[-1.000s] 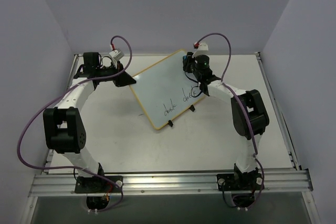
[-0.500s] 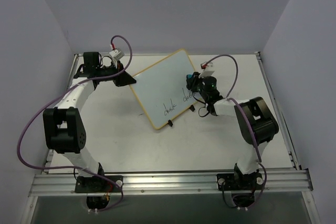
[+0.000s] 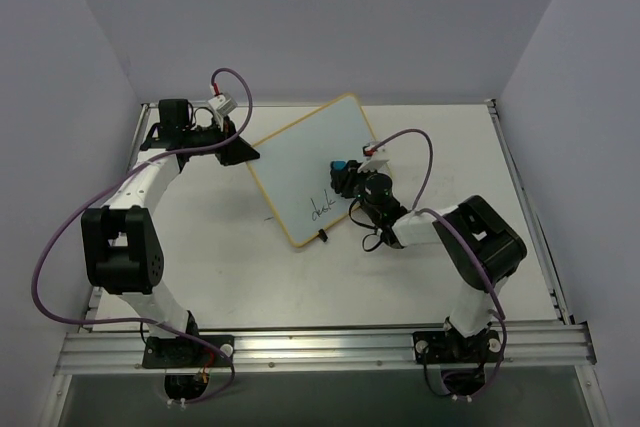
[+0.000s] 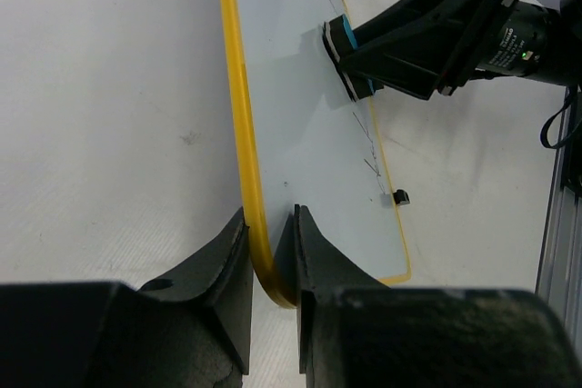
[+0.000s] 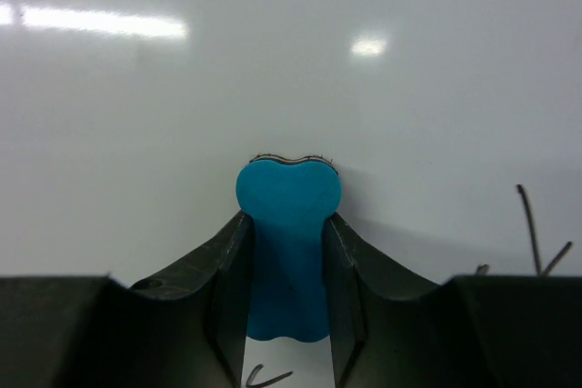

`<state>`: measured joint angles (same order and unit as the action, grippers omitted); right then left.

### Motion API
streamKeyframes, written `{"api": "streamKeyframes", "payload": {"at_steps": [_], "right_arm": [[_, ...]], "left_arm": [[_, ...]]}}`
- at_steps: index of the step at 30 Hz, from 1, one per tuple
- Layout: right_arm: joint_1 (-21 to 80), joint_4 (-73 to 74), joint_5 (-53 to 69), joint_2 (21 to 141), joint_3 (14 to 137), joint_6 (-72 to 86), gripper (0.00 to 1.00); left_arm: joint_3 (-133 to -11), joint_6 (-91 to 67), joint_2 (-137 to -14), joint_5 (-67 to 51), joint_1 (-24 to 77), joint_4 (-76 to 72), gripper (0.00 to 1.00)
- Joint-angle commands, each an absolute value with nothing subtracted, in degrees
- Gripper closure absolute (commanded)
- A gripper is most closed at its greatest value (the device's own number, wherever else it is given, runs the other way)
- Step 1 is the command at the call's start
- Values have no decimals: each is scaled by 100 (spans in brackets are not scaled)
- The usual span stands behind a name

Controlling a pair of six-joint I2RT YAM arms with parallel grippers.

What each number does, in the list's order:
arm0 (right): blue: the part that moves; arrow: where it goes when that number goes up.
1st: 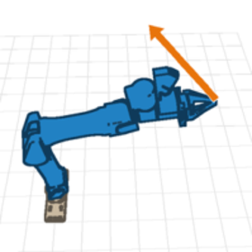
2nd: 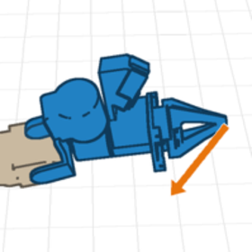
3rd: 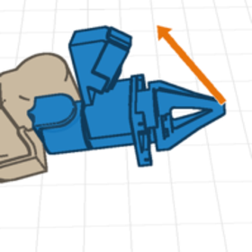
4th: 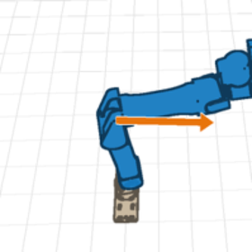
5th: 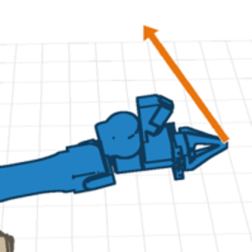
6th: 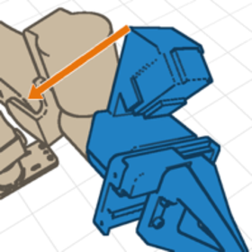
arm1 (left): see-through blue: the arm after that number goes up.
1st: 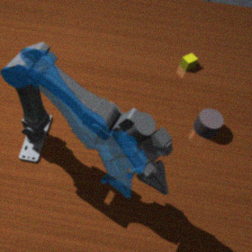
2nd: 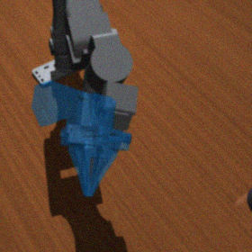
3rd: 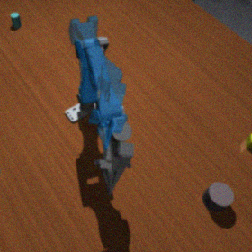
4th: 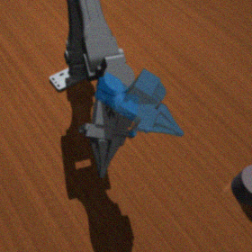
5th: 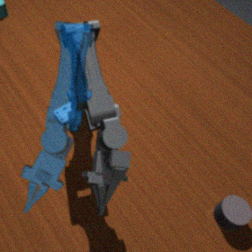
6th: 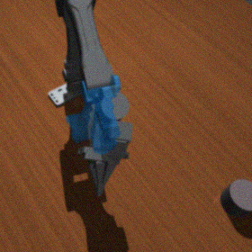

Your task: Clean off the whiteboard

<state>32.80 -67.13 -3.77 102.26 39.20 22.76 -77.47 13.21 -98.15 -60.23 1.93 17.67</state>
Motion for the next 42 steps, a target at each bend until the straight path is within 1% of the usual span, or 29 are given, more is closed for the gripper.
{"api": "streamKeyframes", "payload": {"at_steps": [1, 4, 5, 11, 13, 23, 28, 31, 36, 39, 42], "right_arm": [[3612, -6338, -420, 10231, 3885, 2487, 100], [3472, -5873, -720, 10257, 3999, 2443, 100], [3219, -5767, -738, 10283, 3982, 2478, 100], [2322, -5396, -615, 10388, 3692, 2821, 100], [2250, -5309, -624, 10450, 3612, 2848, 100], [2109, -5475, -352, 10889, 3524, 3392, 100], [2136, -5511, 130, 10644, 3840, 3296, 100], [2145, -5239, 263, 10469, 4200, 3287, 100], [2355, -4669, 133, 10310, 4902, 3252, 100], [2478, -4352, 18, 10467, 5237, 3199, 100], [2391, -4368, -297, 10651, 5151, 3252, 100]], "left_arm": [[-7778, 2022, -9501, -6504, 439, 1072, 98], [-7761, 2030, -9501, -6495, 439, 1055, 98], [-7752, 2030, -9501, -6495, 448, 1055, 98], [-7769, 2022, -9527, -6504, 448, 1028, 98], [-7761, 2021, -9562, -6504, 448, 1028, 98], [-7761, 2022, -9554, -6478, 457, 1020, 98], [-7752, 2030, -9554, -6469, 457, 1028, 98], [-7752, 2030, -9545, -6469, 457, 1037, 98], [-7778, 2065, -9545, -6460, 457, 1072, 98], [-7778, 2066, -9536, -6442, 457, 1090, 98], [-7743, 2083, -9492, -6434, 466, 1081, 98]]}}
